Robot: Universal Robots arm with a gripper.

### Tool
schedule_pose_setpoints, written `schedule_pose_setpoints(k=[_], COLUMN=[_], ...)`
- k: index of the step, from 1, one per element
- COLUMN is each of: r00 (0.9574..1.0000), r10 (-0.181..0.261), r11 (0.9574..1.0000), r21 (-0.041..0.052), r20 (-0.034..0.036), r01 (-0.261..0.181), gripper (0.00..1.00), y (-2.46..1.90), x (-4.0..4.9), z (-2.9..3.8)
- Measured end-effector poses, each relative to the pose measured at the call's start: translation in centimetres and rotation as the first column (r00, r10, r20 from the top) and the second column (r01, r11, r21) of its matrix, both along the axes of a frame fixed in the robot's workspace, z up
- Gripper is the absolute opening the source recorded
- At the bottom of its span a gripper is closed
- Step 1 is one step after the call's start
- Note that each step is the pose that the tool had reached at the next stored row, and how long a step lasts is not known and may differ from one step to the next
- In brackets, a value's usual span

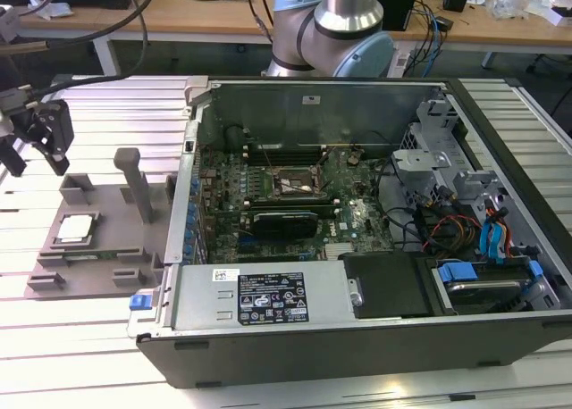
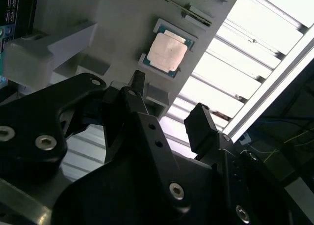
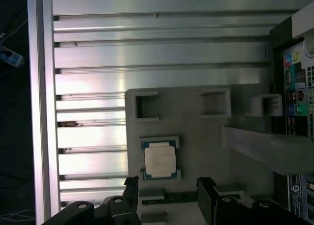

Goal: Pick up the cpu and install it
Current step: 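Pick up the cpu and move it towards the insertion slot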

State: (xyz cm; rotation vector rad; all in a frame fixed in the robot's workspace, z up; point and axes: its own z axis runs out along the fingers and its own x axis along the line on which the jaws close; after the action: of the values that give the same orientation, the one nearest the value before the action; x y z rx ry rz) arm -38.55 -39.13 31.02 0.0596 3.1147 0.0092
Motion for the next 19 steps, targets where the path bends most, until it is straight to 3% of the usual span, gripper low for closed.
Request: schedule_pose_setpoints(k=[19], r00=[1.0], r10=[0.0], r11=[1.0], r21=[0.0], r20=[0.0], r01=[0.0], gripper=[0.6], y=[0.0], x=[0.0], z=[-2.1])
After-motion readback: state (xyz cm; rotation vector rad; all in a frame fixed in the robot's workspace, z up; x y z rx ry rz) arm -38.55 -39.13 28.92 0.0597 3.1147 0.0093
